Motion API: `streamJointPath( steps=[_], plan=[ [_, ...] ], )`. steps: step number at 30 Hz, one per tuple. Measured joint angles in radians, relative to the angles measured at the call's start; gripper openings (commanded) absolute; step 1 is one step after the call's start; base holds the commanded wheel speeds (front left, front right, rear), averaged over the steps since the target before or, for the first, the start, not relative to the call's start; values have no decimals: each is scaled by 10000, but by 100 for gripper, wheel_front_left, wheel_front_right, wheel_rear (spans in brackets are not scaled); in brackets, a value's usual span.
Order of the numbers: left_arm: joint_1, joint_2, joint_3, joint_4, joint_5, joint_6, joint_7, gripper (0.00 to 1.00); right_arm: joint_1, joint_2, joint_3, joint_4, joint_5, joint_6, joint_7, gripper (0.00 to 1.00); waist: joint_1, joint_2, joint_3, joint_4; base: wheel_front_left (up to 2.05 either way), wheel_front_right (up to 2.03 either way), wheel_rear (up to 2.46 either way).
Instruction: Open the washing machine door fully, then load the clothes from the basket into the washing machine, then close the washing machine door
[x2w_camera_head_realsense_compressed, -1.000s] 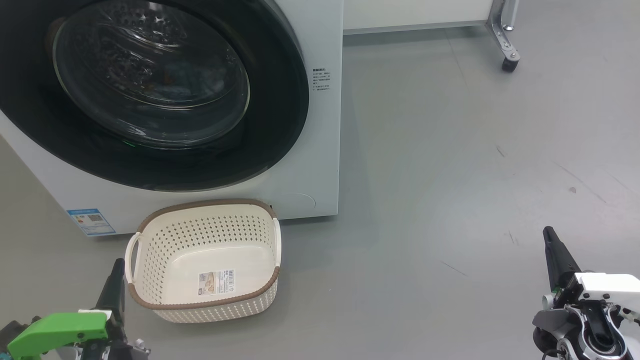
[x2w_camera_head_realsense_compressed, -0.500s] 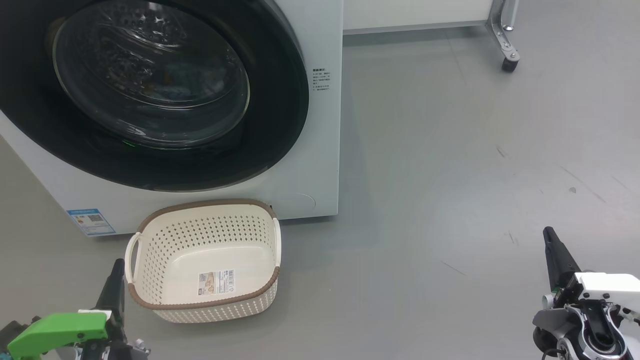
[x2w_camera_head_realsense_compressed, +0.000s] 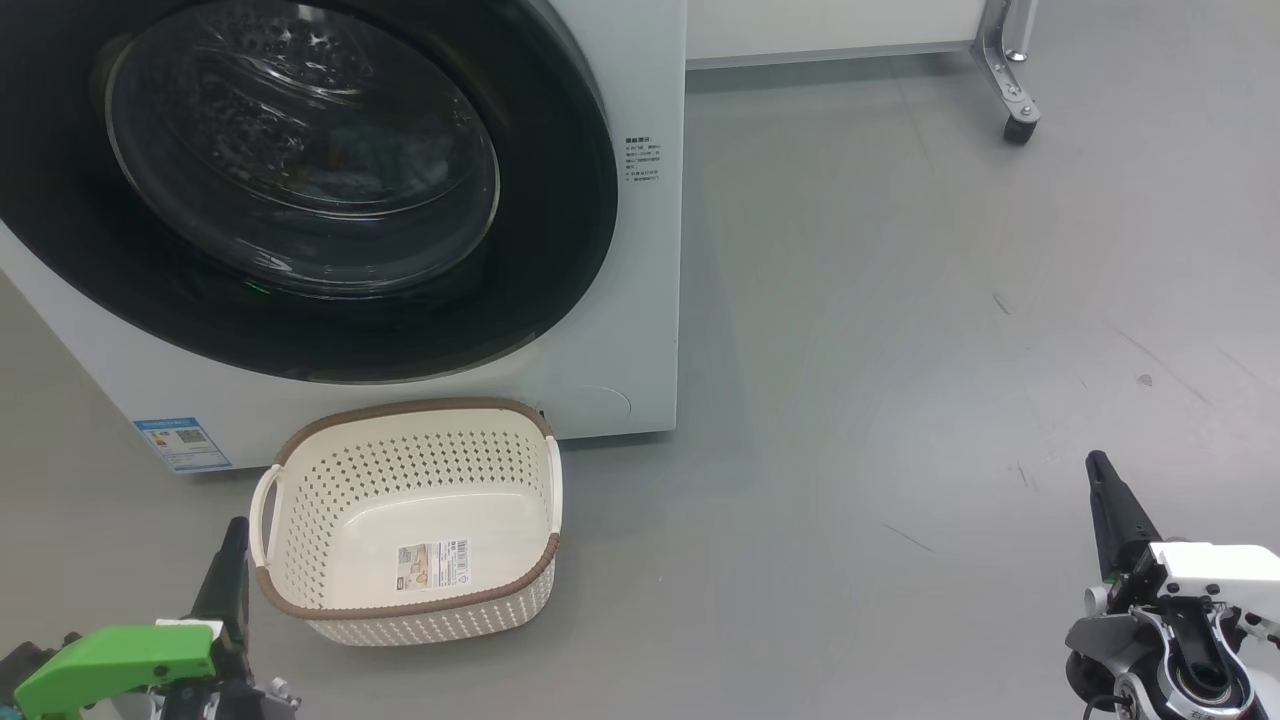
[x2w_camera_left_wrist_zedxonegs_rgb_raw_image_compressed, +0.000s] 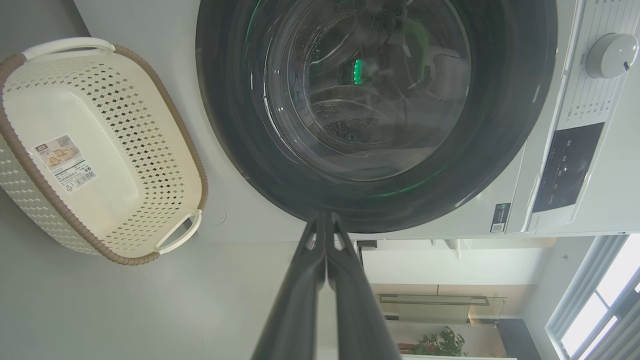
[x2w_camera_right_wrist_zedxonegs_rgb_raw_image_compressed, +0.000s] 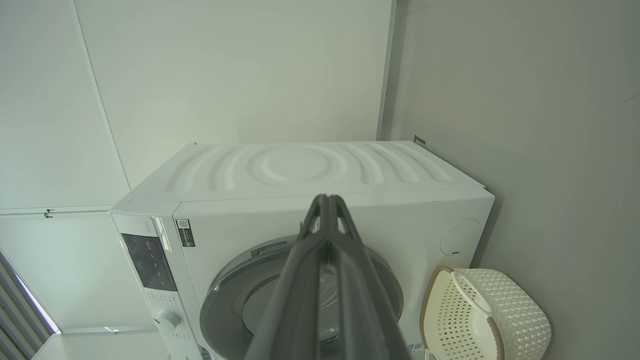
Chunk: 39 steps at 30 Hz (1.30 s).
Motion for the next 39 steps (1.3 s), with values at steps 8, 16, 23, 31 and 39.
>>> streamJointPath(
  steps=[8,16,23,31,39],
  plan=[
    [-3,-4,6,4,0,0,2,0,-4,2,-10,17,0,0,17,0,0,0,-1,0,0,0,0],
    [-5,-12,12,2,0,0,69,0,-7,4,-19,40,0,2,29,0,0,0,-1,0,0,0,0],
    [-8,-17,13,2,0,0,69,0,-9,8,-27,52,0,17,31,0,0,0,-1,0,0,0,0],
    [-11,-21,21,-2,0,0,71,0,-11,12,-36,58,0,29,31,0,0,0,-1,0,0,0,0],
    [-12,-27,31,-6,0,0,71,0,-12,19,-48,67,-2,31,42,0,0,0,-1,0,0,0,0]
  ],
)
